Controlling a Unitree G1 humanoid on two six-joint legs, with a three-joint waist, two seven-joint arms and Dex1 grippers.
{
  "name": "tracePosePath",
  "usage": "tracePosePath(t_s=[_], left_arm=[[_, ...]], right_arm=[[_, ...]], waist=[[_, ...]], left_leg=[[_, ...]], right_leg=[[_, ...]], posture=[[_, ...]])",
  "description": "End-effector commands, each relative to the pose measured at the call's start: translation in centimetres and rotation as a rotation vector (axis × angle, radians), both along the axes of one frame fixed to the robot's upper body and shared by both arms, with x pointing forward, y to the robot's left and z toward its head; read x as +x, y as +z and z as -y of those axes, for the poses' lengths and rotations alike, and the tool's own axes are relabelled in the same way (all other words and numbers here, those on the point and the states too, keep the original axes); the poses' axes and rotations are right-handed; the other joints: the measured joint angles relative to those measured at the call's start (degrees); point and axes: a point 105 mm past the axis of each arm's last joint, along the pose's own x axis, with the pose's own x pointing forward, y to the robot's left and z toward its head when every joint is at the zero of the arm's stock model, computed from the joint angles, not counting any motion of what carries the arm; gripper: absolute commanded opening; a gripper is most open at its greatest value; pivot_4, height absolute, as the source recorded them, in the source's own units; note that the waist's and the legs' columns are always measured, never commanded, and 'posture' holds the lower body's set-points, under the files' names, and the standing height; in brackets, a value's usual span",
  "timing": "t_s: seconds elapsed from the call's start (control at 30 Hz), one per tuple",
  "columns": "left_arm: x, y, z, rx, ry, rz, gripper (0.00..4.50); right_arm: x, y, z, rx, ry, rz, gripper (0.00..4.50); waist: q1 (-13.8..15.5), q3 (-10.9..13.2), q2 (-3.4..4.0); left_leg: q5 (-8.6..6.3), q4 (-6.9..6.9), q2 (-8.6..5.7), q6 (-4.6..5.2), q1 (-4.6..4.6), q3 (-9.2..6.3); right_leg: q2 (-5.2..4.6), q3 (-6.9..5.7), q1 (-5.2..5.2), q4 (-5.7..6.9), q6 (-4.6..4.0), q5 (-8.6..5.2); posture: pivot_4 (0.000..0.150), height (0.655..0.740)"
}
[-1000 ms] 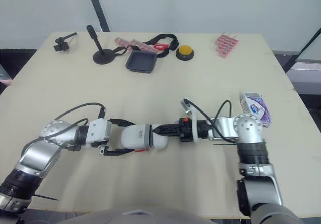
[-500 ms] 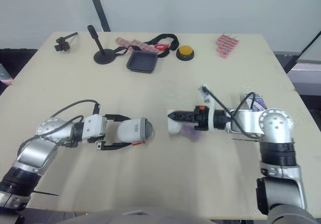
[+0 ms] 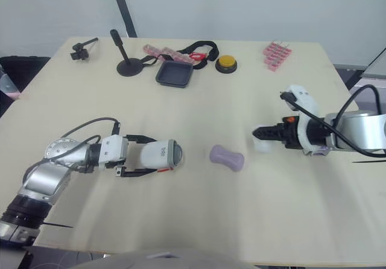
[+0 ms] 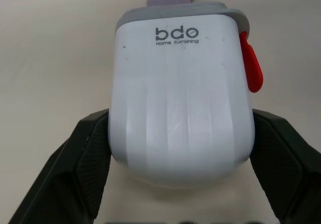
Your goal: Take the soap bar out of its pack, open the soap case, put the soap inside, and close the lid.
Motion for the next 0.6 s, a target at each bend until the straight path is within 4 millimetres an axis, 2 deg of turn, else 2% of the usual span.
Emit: tracePosePath(t_s=[0.03, 0.2, 0.6], left_arm=[[0.2, 0.6, 0.1, -0.011, -0.012, 0.024, 3.45], [0.3, 0.8, 0.1, -0.008, -0.018, 0.029, 3.45], [0.4, 1.1, 0.4, -0.005, -0.023, 0.033, 3.45]], right_arm=[[0.2, -0.5, 2.7, -0.064, -0.120, -0.052, 2.14], [-0.7, -3.6, 5.7, -0.154, -0.262, -0.187, 2.14], [-0.3, -5.8, 6.2, -0.188, -0.312, -0.238, 2.14]], waist=[[0.02, 0.00, -0.01], [-0.03, 0.01, -0.02], [-0.18, 0.01, -0.01]], left_leg=[[0.00, 0.01, 0.00, 0.00, -0.01, -0.02], [0.00, 0.04, 0.01, 0.00, -0.02, -0.06], [0.00, 0.10, 0.01, 0.00, -0.04, -0.07]], right_leg=[[0.00, -0.02, 0.01, -0.01, 0.00, 0.00], [0.02, -0.04, 0.04, -0.03, 0.00, 0.00], [0.01, -0.05, 0.04, 0.02, 0.00, 0.00]], posture=[[0.150, 0.7400], [0.150, 0.7400], [0.150, 0.7400]])
